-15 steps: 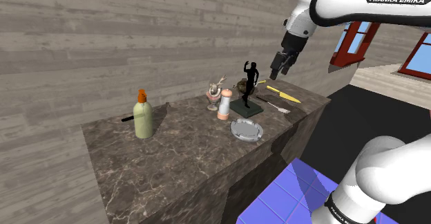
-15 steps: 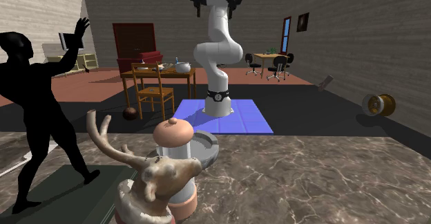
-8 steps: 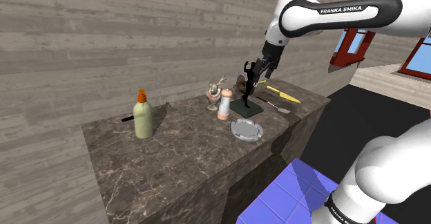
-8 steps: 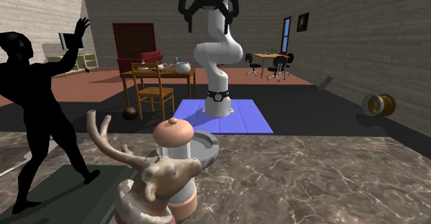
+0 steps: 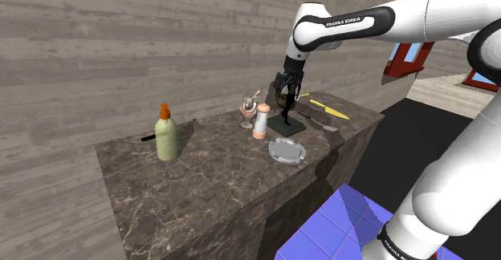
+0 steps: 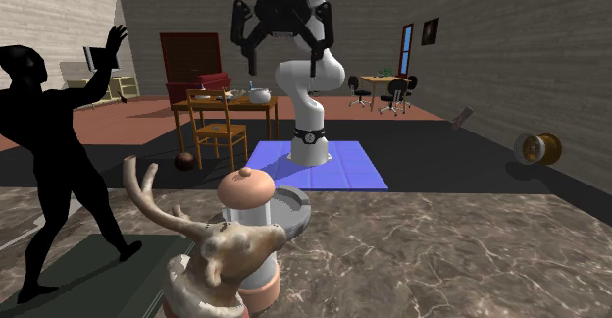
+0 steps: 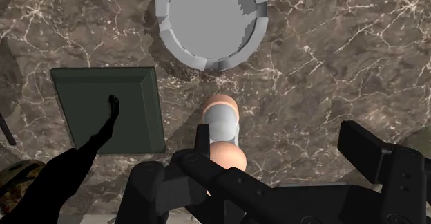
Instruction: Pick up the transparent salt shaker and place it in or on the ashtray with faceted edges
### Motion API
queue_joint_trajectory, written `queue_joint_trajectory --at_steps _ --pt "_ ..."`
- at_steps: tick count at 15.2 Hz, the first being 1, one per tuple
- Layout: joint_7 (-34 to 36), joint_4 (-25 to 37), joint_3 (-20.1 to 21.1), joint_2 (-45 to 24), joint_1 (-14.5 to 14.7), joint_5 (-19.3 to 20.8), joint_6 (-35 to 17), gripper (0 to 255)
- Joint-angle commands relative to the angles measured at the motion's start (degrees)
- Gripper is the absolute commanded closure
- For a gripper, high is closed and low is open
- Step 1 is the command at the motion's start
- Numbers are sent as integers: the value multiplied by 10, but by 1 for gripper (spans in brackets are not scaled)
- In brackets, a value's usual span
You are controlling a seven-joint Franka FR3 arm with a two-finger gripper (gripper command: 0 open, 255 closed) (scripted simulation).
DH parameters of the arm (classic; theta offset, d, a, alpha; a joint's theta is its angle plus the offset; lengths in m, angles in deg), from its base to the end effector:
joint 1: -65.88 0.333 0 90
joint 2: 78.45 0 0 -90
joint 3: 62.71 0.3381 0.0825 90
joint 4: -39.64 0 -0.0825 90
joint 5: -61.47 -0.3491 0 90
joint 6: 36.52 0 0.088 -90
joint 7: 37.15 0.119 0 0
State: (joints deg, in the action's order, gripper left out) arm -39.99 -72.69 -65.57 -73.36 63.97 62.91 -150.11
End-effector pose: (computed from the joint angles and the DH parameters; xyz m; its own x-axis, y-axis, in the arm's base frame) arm 0.5087 -0.0451 0.5438 0.9937 -0.0234 0.1093 -0.0263 -0.9993 0.0250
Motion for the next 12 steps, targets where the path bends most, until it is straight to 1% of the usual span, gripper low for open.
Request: queue_joint_trajectory --at_steps 1,7,12 --pt "-2 38 -3 -48 -2 -6 -6 0" --pt "-8 165 -10 -188 -12 -25 -7 0" --pt "-10 304 -11 -315 -25 -42 16 0"
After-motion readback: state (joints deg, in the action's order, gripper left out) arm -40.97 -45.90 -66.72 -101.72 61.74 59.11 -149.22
